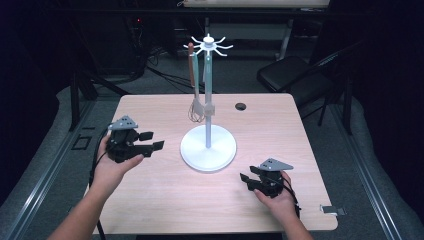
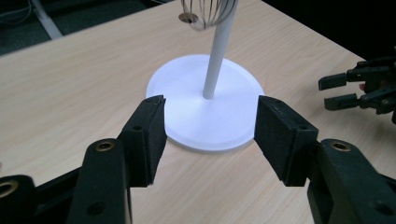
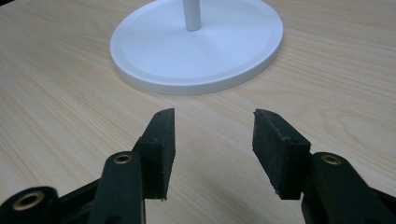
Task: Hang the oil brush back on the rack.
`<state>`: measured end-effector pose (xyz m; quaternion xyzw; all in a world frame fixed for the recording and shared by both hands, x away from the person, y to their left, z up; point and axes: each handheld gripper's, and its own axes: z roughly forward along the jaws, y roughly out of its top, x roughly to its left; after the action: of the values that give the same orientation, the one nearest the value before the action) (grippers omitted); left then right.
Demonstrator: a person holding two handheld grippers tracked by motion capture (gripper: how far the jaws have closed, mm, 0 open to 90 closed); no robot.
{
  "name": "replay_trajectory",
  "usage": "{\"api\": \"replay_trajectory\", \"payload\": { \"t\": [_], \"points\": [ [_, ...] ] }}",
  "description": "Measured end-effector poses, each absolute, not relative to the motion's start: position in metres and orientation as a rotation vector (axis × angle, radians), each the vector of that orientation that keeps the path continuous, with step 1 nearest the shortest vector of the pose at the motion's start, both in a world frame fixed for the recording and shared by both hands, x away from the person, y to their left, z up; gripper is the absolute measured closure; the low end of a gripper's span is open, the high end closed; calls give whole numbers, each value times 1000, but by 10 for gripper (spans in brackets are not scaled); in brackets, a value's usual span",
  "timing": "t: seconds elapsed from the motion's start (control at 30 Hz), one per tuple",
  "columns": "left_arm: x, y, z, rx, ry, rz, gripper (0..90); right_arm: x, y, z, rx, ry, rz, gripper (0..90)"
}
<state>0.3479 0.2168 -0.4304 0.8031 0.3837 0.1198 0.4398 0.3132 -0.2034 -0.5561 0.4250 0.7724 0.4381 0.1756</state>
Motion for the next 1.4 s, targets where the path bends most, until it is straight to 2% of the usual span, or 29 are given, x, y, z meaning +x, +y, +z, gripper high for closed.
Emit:
{"api": "replay_trajectory", "payload": {
  "t": [0.2, 0.5, 0.97, 1.4],
  "points": [
    [341, 221, -476, 1955, 1034, 225, 423, 313, -203, -557, 1200, 2188, 1231, 490],
    [329, 224, -530, 1982, 1093, 265, 425, 314, -202, -558, 1196, 2196, 1215, 487],
    [325, 225, -560, 2008, 1085, 265, 411, 313, -198, -562, 1174, 2213, 1197, 478],
    [329, 227, -567, 2012, 1133, 288, 400, 314, -194, -567, 1160, 2229, 1162, 453]
  ]
}}
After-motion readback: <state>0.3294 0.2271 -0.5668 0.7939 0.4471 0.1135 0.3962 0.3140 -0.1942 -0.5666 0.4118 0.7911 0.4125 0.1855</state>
